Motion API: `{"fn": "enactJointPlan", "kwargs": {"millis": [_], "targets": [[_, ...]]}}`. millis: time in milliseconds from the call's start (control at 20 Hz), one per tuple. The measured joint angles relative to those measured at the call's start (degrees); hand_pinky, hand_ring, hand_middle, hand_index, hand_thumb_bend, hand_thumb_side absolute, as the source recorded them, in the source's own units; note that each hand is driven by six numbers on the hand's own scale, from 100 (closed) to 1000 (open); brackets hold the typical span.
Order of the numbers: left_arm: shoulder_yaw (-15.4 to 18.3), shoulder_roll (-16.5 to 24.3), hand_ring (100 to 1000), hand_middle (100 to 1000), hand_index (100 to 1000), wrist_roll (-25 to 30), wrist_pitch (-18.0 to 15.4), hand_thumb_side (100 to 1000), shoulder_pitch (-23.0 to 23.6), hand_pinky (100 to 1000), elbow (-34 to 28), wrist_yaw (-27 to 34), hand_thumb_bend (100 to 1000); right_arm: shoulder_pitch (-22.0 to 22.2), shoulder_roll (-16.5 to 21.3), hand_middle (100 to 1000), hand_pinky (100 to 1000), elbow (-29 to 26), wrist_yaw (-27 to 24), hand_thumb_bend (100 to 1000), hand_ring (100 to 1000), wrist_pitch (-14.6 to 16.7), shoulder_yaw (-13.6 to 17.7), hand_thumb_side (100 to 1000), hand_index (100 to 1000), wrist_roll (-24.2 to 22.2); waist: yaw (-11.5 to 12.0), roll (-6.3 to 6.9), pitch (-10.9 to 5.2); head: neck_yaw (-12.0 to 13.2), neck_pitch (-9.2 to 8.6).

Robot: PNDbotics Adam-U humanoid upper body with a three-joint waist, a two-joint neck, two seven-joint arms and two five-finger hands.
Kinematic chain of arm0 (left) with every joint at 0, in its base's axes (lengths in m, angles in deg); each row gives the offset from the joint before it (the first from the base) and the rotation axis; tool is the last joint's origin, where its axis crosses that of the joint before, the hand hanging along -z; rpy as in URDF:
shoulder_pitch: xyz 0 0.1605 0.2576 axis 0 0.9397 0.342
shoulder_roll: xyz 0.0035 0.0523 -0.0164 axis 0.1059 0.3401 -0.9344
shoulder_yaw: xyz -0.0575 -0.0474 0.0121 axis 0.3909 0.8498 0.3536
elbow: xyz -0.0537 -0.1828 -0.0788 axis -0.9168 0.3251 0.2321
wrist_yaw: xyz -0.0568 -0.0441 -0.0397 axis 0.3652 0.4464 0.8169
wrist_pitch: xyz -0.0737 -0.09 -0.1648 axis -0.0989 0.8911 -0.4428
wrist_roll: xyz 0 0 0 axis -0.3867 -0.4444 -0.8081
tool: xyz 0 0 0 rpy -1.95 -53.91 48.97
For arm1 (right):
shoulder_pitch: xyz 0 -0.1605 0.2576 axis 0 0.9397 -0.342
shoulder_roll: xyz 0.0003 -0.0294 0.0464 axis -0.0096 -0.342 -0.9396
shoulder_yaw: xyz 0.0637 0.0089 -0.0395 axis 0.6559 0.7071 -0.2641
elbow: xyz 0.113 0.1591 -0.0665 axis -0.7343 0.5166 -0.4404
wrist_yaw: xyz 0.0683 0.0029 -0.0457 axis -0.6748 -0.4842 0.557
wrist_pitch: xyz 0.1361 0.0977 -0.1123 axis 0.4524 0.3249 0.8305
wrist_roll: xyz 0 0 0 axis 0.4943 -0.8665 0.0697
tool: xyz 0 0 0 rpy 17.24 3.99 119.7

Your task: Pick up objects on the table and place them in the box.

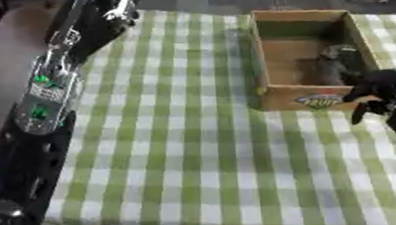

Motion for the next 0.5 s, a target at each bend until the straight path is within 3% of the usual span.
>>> {"fn": "enactJointPlan", "kwargs": {"millis": [500], "targets": [[0.6,-0.4,510,545,610,-1.4,1.4,455,2.5,524,-1.7,1.4,100,0.0,0.0,575,399,0.0,0.0,100,631,0.0,0.2,720,715,0.3,0.5,0.05,0.03,-0.2,0.27]]}}
